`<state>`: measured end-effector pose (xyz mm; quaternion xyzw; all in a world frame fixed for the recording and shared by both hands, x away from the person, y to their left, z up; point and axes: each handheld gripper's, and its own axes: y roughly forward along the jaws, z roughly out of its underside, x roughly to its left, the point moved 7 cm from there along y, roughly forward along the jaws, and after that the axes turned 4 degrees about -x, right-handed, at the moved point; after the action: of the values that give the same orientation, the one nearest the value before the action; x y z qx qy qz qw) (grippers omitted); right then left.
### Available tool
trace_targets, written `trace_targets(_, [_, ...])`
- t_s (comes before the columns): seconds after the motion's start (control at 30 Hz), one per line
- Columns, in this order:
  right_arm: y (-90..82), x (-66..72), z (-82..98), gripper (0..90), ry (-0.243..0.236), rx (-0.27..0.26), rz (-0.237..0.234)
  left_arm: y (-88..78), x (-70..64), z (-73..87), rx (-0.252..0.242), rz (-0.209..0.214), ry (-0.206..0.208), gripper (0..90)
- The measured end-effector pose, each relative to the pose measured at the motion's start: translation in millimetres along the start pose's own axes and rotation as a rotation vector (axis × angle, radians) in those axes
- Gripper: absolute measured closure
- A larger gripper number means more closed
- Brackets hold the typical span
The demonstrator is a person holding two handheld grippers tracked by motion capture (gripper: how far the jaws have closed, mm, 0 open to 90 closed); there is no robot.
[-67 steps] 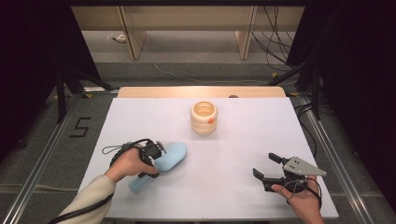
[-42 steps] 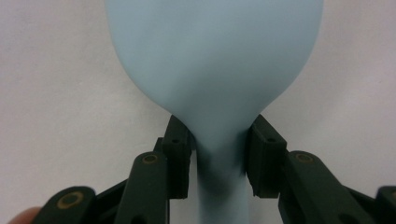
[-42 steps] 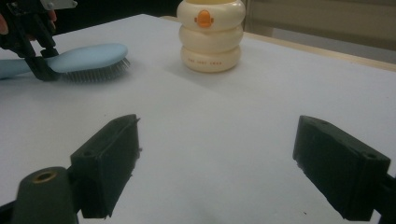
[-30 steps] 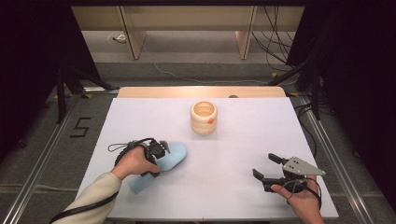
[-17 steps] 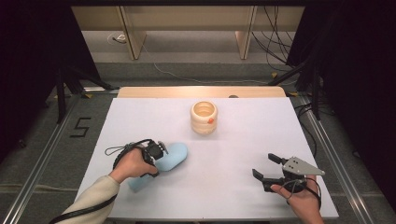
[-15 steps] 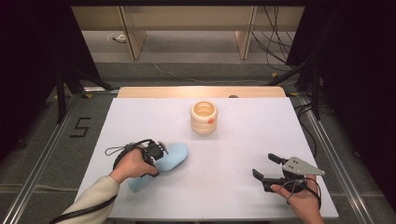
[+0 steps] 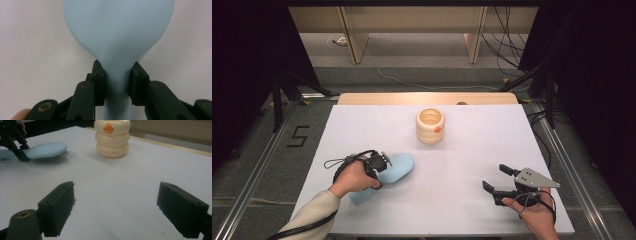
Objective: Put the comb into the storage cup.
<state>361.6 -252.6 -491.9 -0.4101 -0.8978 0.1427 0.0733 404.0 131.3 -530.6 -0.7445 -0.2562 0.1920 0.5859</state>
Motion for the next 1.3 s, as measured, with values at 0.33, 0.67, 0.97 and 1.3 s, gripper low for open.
trace_targets(0.33, [-0.2, 0.1, -0.2, 15.7, 0.001, -0.003, 0.000, -3.9, 0.3, -0.1, -0.068, -0.031, -0.025, 69.5])
trace_targets(0.67, [0.0, 0.1, 0.0, 15.7, 0.001, -0.001, 0.000, -13.7, 1.6, 1.1, -0.126, -0.042, -0.032, 69.5])
trace_targets(0.97, [-0.2, 0.1, -0.7, 15.7, -0.003, -0.007, -0.001, -24.0, 2.8, -3.9, -0.220, -0.062, -0.068, 69.5])
trace_targets(1.3, [-0.5, 0.5, -1.1, 15.7, -0.006, -0.006, -0.002, -29.1, 6.2, -7.9, -0.321, -0.088, -0.098, 69.5])
